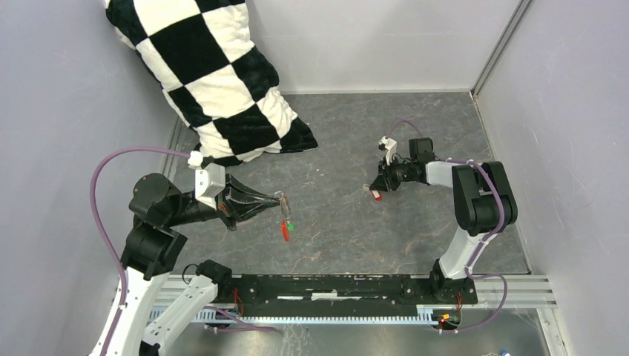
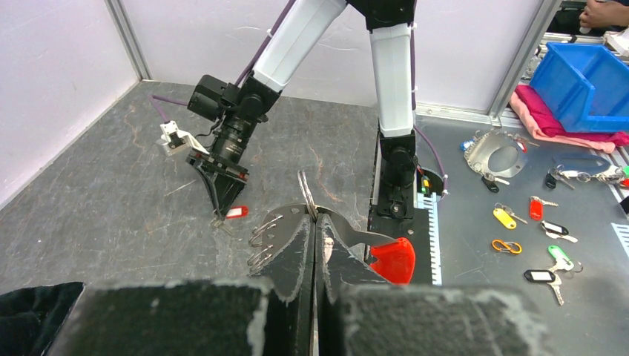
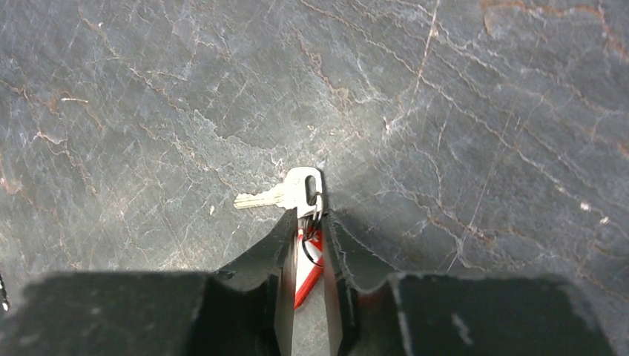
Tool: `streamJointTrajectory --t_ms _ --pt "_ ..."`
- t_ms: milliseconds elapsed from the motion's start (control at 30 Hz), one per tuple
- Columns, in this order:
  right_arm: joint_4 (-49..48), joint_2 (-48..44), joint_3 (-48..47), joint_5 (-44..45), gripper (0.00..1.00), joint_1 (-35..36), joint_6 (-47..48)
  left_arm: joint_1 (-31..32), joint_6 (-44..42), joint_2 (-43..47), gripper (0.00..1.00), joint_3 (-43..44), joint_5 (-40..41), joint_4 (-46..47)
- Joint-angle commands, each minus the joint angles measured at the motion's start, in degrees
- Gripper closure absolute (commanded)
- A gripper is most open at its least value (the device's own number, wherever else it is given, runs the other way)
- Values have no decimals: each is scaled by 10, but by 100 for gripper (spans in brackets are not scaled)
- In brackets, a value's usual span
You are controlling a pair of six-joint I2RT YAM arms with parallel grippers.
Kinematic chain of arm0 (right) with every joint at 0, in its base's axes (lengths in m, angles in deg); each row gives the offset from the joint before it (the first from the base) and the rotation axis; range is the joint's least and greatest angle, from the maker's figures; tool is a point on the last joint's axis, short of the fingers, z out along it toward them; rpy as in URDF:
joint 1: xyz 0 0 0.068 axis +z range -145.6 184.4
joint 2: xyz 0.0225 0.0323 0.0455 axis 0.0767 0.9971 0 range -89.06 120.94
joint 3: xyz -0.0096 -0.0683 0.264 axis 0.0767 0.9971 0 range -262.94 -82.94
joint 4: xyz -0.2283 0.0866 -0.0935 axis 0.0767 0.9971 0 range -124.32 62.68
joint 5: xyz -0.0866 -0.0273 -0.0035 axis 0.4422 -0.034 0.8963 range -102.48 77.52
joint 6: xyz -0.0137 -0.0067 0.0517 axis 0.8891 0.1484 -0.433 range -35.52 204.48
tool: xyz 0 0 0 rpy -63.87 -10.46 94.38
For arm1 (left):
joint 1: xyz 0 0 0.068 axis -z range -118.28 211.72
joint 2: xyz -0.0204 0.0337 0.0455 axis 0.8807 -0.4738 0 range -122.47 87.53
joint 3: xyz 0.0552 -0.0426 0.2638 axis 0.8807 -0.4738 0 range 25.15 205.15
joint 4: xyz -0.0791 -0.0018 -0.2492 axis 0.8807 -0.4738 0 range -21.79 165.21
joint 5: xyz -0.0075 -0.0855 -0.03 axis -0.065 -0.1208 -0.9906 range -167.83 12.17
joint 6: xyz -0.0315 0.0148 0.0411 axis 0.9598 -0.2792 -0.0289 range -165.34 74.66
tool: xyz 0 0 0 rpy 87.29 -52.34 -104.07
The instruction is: Put the keys on the keyring
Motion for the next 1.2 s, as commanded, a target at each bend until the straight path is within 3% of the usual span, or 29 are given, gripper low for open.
streamJointTrajectory --t_ms 0,133,333,567,667,833,967,1167 --pt "-7 -11 6 16 82 -3 -14 3 -25 2 98 21 -4 10" --pt "-18 -29 12 14 99 -2 -21 2 -27 3 98 17 -4 10" --pt "-145 -153 100 10 100 30 -66 3 -32 -1 98 7 -7 11" --pt "-230 -390 201 166 100 219 -81 3 -17 -8 98 5 -11 15" --pt "-220 -488 214 226 100 283 -95 3 -7 -8 98 6 -11 19" --pt "-119 -571 130 240 99 343 -142 3 -42 1 98 -12 2 23" --pt "-41 -548 26 210 100 381 -218 3 -123 14 98 -39 23 23" --pt "-54 -507 -43 192 100 470 -272 2 -159 8 98 -63 59 41"
